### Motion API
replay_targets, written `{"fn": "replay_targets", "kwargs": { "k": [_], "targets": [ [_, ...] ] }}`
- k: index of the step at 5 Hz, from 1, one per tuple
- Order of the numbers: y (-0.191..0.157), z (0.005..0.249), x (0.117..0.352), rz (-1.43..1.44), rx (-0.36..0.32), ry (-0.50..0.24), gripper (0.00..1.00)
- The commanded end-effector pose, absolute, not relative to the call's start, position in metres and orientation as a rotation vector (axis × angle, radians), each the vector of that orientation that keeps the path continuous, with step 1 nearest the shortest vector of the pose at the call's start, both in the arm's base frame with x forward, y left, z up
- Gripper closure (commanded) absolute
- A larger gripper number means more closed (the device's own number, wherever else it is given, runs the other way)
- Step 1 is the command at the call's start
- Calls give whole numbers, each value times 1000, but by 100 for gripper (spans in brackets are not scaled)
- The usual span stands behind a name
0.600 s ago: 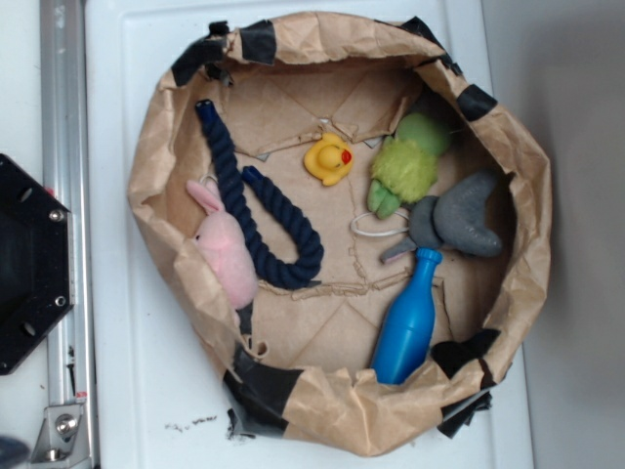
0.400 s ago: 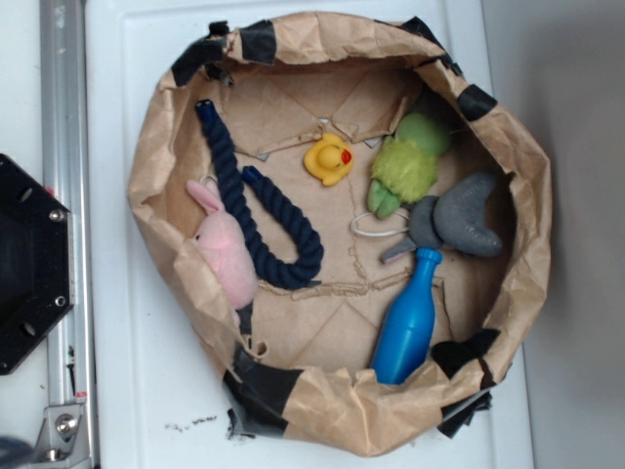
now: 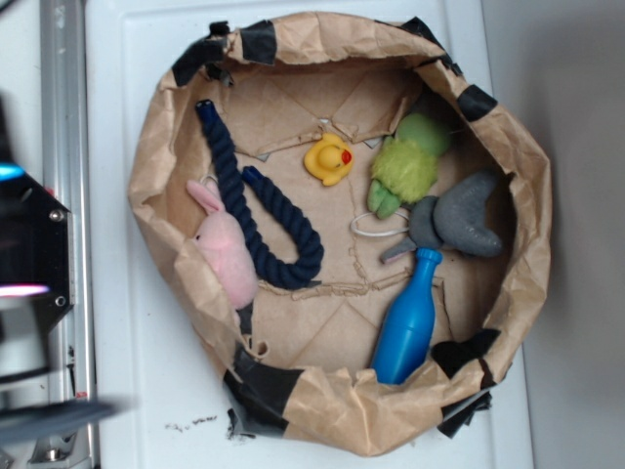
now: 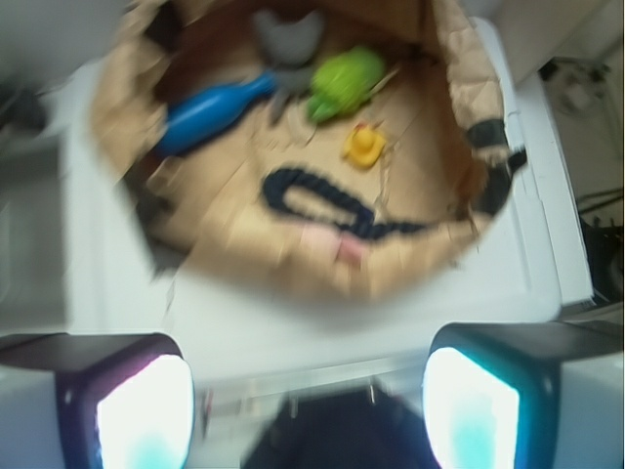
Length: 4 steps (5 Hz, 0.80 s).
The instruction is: Grab the green animal.
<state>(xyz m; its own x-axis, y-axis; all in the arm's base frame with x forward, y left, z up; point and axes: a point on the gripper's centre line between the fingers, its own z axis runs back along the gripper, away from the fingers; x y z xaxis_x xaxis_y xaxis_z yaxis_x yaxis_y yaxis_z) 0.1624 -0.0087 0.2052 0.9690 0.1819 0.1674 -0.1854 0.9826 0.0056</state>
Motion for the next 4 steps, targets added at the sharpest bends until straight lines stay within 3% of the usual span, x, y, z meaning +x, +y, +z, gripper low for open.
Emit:
{"fn": "replay_targets", "kwargs": {
  "k": [1, 2, 3, 4],
  "targets": [
    [46, 175, 240, 674, -50, -440, 0],
    [76, 136, 251, 784, 10, -446, 0],
    [87, 117, 264, 798, 25, -431, 0],
    [85, 101, 292, 779, 2, -429, 0]
  ]
}}
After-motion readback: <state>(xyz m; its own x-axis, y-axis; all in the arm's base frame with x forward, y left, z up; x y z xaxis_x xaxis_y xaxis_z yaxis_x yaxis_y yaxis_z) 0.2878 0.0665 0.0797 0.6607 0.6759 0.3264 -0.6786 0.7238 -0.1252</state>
